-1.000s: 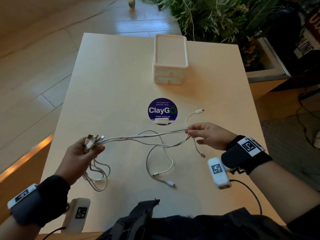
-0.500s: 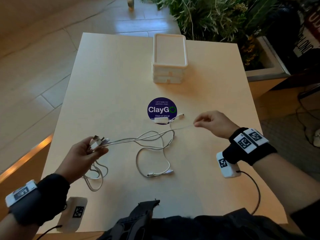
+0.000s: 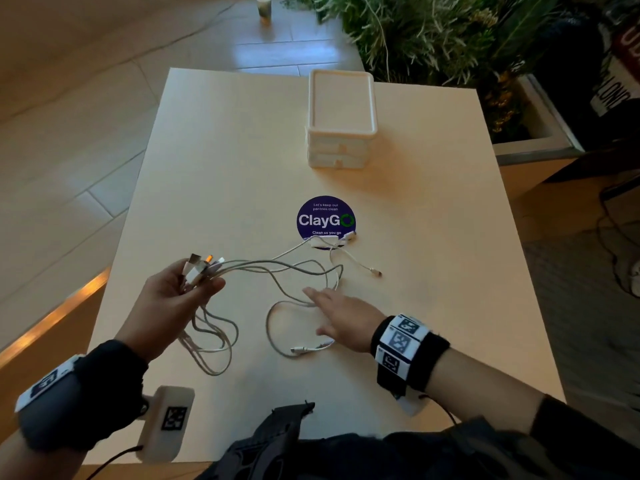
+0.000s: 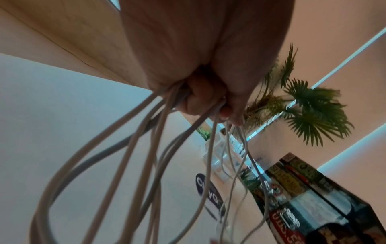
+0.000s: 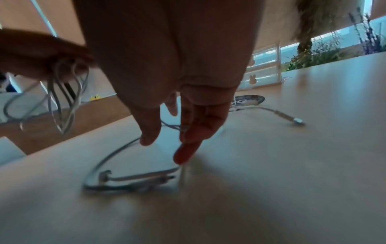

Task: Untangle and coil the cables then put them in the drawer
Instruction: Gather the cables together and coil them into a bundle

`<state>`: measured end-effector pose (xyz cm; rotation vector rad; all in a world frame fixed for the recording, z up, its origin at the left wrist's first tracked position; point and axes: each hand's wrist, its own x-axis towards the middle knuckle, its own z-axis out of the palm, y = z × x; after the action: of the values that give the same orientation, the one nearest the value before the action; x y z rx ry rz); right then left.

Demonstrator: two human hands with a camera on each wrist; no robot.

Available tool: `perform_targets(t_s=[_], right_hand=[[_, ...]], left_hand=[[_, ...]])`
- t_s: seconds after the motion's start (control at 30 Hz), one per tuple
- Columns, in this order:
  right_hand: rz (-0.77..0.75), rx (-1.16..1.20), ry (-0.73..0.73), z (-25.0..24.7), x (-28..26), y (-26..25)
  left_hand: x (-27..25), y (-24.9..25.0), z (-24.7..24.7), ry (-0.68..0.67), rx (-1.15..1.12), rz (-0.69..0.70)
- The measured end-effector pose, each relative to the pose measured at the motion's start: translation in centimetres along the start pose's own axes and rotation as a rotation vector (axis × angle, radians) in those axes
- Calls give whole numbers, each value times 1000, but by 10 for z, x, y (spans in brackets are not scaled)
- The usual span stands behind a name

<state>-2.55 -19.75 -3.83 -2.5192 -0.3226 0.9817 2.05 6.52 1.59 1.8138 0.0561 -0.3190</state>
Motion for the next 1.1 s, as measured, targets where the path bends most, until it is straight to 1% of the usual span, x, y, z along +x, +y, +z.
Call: perform_targets(t_s=[0.03, 0.07, 0.13, 0.17, 0.2, 0.3, 0.37, 0.5, 0.57, 0.63, 0.67, 0.7, 0.77, 0.83, 0.9, 1.0, 1.03, 1.1], right_hand=[[-4, -35, 3, 0, 2, 4], [-40, -59, 36, -3, 3, 10], [-167, -100, 158, -16, -2, 23], [-218, -163, 217, -24, -4, 34], [-237, -247, 272, -33, -7, 45], [-189, -520, 383, -67, -20, 67], [-139, -596, 412, -87, -29, 78], [-62, -644, 445, -102, -37, 90], [-24, -632, 459, -105, -40, 94], [-22, -573, 511, -108, -41, 96], [-21, -453, 521, -111, -42, 96], [0, -264, 492, -114, -45, 95], [60, 247, 368, -121, -50, 95], [103, 534, 319, -124, -54, 92], [185, 759, 365, -121, -50, 94], [396, 1177, 510, -115, -40, 98], [457, 1300, 537, -114, -40, 101], [536, 1533, 541, -115, -43, 108]], left_hand=[[2, 3, -3, 17, -36, -2], [4, 4, -8, 40, -71, -5], [9, 5, -17, 94, -100, -12], [10, 5, -20, 110, -99, -11], [10, 4, -22, 112, -94, -6], [6, 3, -18, 69, -80, 5], [4, 4, -7, 33, -77, 5], [4, 5, 15, 13, -109, 14], [6, 3, 22, 13, -106, 12], [6, -1, 27, 9, -108, -4], [6, -4, 28, 15, -112, -19], [6, -7, 28, 29, -114, -37], [5, -16, 24, 53, -109, -64], [3, -24, 19, 52, -83, -82], [-1, -29, 16, 37, -56, -96], [-5, -34, 10, 54, -36, -120], [-6, -36, 5, 70, -36, -128], [-8, -40, -6, 90, -15, -136]])
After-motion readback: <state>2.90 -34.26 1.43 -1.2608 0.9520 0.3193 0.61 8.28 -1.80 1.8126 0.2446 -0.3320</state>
